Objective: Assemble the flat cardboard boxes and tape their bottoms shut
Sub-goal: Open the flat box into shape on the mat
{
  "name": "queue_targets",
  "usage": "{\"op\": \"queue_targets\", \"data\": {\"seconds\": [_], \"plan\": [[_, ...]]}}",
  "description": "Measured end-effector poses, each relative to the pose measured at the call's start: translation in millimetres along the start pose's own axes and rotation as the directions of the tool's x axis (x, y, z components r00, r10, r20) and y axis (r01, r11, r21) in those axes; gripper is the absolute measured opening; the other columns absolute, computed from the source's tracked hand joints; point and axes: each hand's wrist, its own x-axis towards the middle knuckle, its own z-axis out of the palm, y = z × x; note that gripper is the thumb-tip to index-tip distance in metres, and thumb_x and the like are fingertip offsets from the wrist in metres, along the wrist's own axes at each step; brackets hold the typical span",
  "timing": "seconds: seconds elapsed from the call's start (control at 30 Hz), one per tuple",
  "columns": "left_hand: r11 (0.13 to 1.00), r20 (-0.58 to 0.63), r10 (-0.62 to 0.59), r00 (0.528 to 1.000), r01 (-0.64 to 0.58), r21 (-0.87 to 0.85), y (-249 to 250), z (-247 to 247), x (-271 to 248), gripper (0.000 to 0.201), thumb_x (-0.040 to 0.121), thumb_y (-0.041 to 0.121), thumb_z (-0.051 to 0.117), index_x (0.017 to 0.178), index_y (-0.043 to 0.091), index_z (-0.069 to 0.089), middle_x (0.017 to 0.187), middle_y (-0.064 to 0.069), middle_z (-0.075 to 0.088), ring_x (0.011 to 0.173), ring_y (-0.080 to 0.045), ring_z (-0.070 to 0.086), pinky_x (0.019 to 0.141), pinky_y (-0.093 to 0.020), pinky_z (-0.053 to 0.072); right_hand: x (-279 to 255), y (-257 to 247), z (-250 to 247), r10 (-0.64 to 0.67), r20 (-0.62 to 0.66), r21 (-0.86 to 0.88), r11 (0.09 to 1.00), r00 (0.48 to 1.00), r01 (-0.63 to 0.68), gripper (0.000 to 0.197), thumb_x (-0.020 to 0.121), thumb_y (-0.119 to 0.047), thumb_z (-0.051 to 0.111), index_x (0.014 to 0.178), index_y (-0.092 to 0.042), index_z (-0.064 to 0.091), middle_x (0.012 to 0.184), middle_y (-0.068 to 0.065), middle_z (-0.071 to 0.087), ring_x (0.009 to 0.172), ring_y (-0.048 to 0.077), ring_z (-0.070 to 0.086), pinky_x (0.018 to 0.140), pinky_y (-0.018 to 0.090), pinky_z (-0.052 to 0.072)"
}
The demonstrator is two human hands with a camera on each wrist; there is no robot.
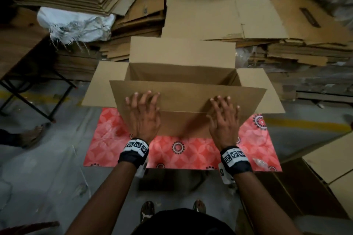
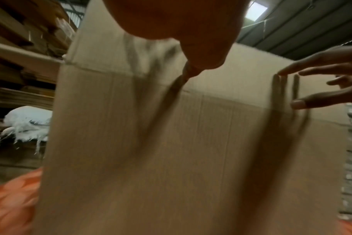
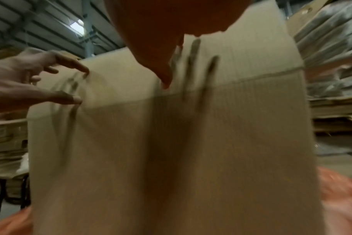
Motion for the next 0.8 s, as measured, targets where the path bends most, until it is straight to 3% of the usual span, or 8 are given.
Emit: {"op": "queue_targets", "data": {"seconds": [0.17,0.27,0.4,0.6,0.63,0.7,0.73,0.8], "plan": [[0.990,0.198,-0.105,0.975,0.120,-0.068,-10.4,6.0,-44.7,0.048,0.089,0.021,0.060,0.136,0.015,0.057,0.142,-0.014,0.049,0.136,-0.041,0.041,0.117,-0.063,0.023,-37.3,25.6,10.6,0.107,0.045,0.114,0.987,0.993,-0.111,0.044,0.097,-0.025,0.070,0.139,-0.017,0.061,0.144,0.010,0.055,0.143,0.030,0.043,0.118,0.055,0.030],[0.921,0.226,-0.311,0.923,0.352,-0.169,-18.4,7.8,-67.4,0.052,0.092,0.024,0.056,0.140,0.006,0.048,0.145,-0.019,0.044,0.136,-0.042,0.040,0.115,-0.058,0.031,-50.3,41.8,12.1,0.318,0.053,0.167,0.932,0.947,-0.322,0.039,0.095,-0.025,0.070,0.129,-0.008,0.060,0.135,0.015,0.053,0.124,0.035,0.051,0.105,0.051,0.044],[0.626,0.269,-0.650,0.710,0.702,-0.339,-26.7,6.2,-70.2,0.072,0.088,0.021,0.068,0.148,-0.002,0.034,0.144,-0.027,0.041,0.133,-0.043,0.041,0.109,-0.047,0.038,-54.9,56.4,17.4,0.632,0.151,0.265,0.715,0.760,-0.647,0.058,0.089,-0.032,0.078,0.128,-0.001,0.048,0.132,0.017,0.042,0.108,0.040,0.056,0.089,0.045,0.053],[0.435,0.473,-0.716,0.514,0.858,-0.274,-41.4,22.8,-61.0,0.098,0.080,0.017,0.082,0.156,-0.005,0.024,0.156,-0.030,0.032,0.145,-0.039,0.033,0.120,-0.043,0.031,-58.9,84.2,50.0,0.724,0.301,0.367,0.512,0.620,-0.776,0.084,0.074,-0.043,0.086,0.137,-0.010,0.042,0.131,0.017,0.059,0.116,0.038,0.060,0.093,0.056,0.054],[0.375,0.518,-0.716,0.467,0.884,-0.279,-45.1,26.3,-60.4,0.088,0.076,0.021,0.083,0.149,-0.001,0.039,0.148,-0.029,0.046,0.137,-0.039,0.047,0.116,-0.050,0.038,-58.6,86.2,53.3,0.723,0.327,0.361,0.499,0.608,-0.788,0.085,0.074,-0.040,0.087,0.140,-0.011,0.042,0.132,0.016,0.061,0.118,0.037,0.060,0.095,0.056,0.055],[0.346,0.583,-0.669,0.462,0.887,-0.306,-53.0,29.0,-60.1,0.037,0.072,0.023,0.077,0.106,0.022,0.062,0.120,-0.024,0.069,0.111,-0.039,0.068,0.101,-0.057,0.051,-57.9,86.4,55.7,0.708,0.368,0.329,0.507,0.602,-0.797,0.088,0.073,-0.038,0.087,0.143,-0.012,0.041,0.134,0.017,0.062,0.121,0.039,0.059,0.099,0.054,0.053],[0.357,0.613,-0.630,0.476,0.879,-0.316,-56.6,31.6,-60.9,0.029,0.074,0.018,0.077,0.090,0.031,0.057,0.111,-0.023,0.073,0.106,-0.039,0.070,0.099,-0.057,0.052,-56.7,86.4,54.2,0.698,0.385,0.319,0.514,0.604,-0.797,0.087,0.074,-0.037,0.087,0.143,-0.011,0.041,0.134,0.018,0.063,0.122,0.040,0.059,0.101,0.052,0.052],[0.362,0.670,-0.577,0.468,0.881,-0.304,-59.8,28.4,-62.9,0.038,0.075,0.010,0.079,0.084,0.034,0.051,0.102,-0.019,0.076,0.105,-0.038,0.070,0.098,-0.057,0.053,-54.7,88.6,52.5,0.682,0.415,0.320,0.510,0.602,-0.798,0.082,0.076,-0.030,0.088,0.141,-0.008,0.044,0.133,0.019,0.063,0.122,0.041,0.060,0.101,0.044,0.050]]}}
